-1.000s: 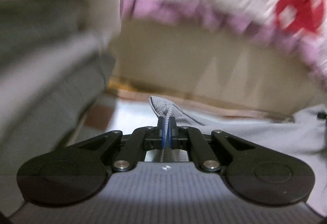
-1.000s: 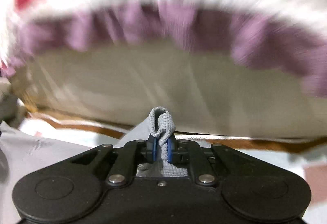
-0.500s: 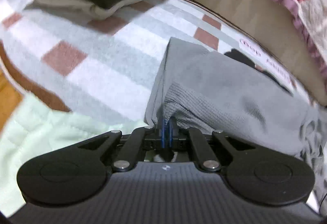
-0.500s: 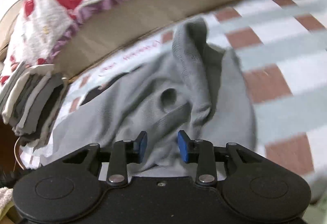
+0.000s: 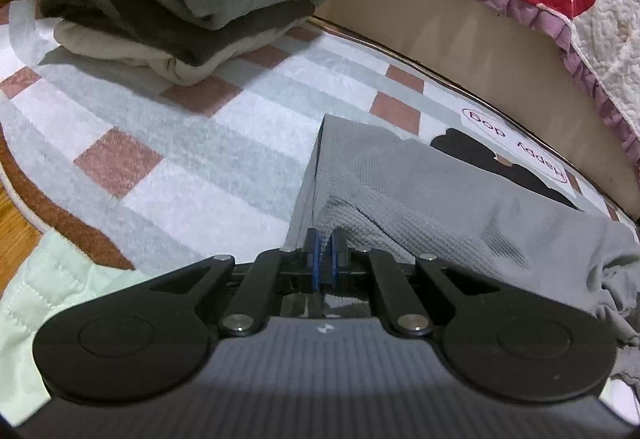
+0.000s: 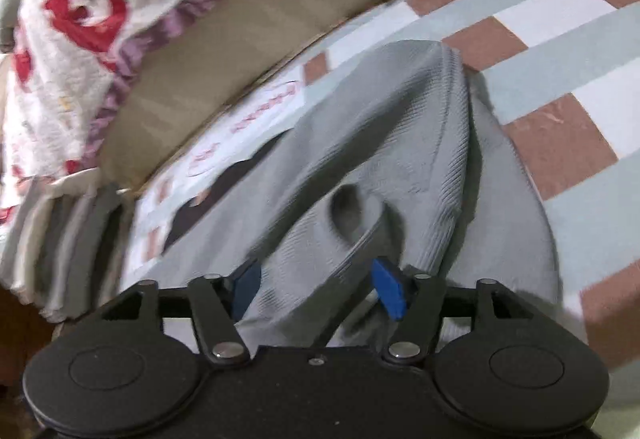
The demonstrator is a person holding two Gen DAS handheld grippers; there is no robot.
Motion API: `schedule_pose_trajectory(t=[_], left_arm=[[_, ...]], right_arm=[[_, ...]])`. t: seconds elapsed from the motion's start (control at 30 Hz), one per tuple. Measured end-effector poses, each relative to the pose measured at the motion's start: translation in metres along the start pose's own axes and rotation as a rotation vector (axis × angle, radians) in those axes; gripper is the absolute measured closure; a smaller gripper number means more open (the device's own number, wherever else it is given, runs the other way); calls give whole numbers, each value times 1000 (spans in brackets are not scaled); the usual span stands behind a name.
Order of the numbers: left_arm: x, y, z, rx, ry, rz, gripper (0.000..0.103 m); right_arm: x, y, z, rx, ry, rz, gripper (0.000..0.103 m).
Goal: Fold clothes
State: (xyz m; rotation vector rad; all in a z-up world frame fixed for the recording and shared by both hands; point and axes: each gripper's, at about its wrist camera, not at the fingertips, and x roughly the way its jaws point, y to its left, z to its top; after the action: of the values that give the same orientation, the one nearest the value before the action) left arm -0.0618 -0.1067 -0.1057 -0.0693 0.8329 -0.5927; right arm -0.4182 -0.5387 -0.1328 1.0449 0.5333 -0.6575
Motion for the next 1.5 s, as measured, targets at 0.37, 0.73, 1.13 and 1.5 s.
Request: schedule_pose_trajectory(t=[0.37,0.73,1.13,1.5], left_arm=[[-33,-18,-2,82,-67,7,101],[-65,-53,2,202,-77,21,98],[-15,-221,-43,755,110,-570,96],[4,-375,-98,1039,412,-991,75]], right_arm=[[-86,18,-13,-212,-58,135,97],[-107,-32,-73,-122,94,69,97],[-122,-68,-69,-45,32,47,57],[-104,-78,-61,-199,-19,-78,55]])
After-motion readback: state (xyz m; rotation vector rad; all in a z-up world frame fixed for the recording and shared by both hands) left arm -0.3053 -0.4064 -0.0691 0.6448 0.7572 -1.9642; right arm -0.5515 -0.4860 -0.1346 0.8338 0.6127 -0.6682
